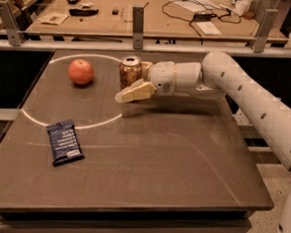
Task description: Knock orange can over
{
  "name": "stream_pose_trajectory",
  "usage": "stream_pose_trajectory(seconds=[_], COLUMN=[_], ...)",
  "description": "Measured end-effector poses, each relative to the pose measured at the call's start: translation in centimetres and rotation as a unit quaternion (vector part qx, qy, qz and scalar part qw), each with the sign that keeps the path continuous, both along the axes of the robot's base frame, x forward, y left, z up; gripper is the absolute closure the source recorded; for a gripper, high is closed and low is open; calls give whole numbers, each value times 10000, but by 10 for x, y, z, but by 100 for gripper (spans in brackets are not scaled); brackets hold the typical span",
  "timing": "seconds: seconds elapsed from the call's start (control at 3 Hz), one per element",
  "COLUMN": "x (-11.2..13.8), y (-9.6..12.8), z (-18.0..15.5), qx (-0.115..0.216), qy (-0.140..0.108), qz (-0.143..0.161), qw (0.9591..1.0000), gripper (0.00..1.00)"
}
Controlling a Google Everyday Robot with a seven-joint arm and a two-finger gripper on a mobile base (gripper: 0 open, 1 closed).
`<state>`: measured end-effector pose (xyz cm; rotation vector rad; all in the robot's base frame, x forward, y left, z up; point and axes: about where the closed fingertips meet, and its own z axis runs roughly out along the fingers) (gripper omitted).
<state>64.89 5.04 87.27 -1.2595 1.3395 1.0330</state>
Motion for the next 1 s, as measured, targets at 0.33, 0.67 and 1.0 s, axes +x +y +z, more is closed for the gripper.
stream_pose_trajectory(seconds=[0.33, 0.67, 1.0], x=[2, 1, 2], y=[9, 11, 5], z=[0, 4, 29], qx=[52, 168, 385], qy=[27, -63, -532], qz=[80, 175, 339], qw=[10000, 9997, 9973], gripper=[39, 62, 87])
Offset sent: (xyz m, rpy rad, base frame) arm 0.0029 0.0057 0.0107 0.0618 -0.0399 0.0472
